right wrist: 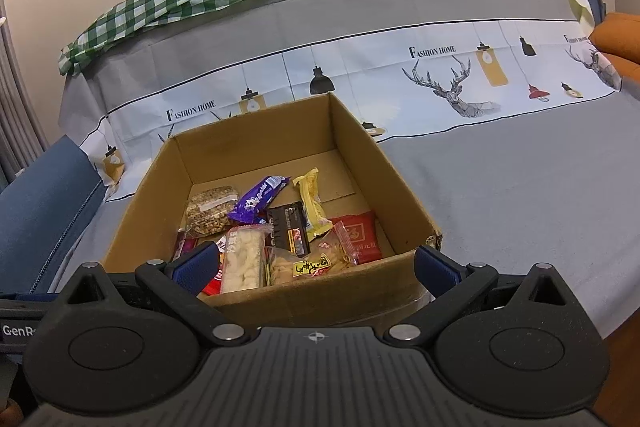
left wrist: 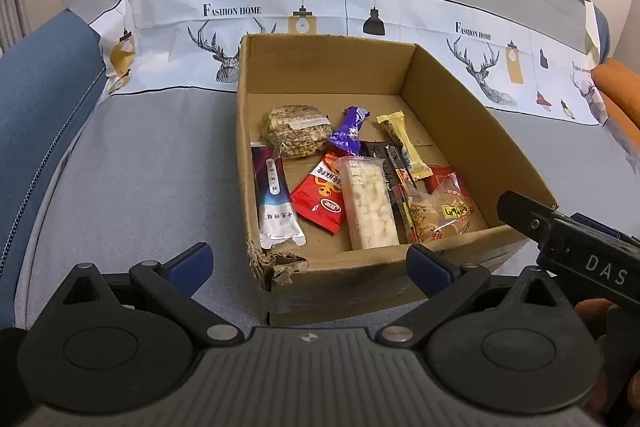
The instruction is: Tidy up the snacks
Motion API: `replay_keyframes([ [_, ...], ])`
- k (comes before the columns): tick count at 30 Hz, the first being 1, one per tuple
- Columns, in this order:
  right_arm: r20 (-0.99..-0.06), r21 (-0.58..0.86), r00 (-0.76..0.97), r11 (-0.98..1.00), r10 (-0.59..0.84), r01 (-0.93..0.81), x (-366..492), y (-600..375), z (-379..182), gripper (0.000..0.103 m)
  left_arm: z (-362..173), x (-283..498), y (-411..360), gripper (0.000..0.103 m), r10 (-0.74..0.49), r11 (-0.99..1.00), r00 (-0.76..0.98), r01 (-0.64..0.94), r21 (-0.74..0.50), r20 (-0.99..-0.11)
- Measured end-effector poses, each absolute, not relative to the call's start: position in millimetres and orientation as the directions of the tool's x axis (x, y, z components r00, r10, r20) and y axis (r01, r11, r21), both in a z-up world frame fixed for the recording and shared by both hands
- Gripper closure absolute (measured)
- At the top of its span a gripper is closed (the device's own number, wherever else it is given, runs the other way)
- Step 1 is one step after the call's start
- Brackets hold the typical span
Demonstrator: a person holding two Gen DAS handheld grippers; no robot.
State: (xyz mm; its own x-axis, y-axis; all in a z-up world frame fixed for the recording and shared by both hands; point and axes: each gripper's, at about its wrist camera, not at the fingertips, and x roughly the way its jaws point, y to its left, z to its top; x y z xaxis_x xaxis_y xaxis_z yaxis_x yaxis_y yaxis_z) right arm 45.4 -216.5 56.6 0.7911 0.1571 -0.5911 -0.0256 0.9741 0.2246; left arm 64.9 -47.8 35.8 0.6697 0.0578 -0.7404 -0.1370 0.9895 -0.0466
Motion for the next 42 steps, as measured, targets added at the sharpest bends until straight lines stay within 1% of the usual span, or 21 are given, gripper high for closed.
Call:
replay_keyframes([
  [42,-0.597,0.221,0.785,0.975,0.163,-0.034,45.5,-214.0,55.6,0.001,35.3,66.8,-43.8,0.0,0.065,0.985,0.66,-0.162,-0.057,-0.749],
])
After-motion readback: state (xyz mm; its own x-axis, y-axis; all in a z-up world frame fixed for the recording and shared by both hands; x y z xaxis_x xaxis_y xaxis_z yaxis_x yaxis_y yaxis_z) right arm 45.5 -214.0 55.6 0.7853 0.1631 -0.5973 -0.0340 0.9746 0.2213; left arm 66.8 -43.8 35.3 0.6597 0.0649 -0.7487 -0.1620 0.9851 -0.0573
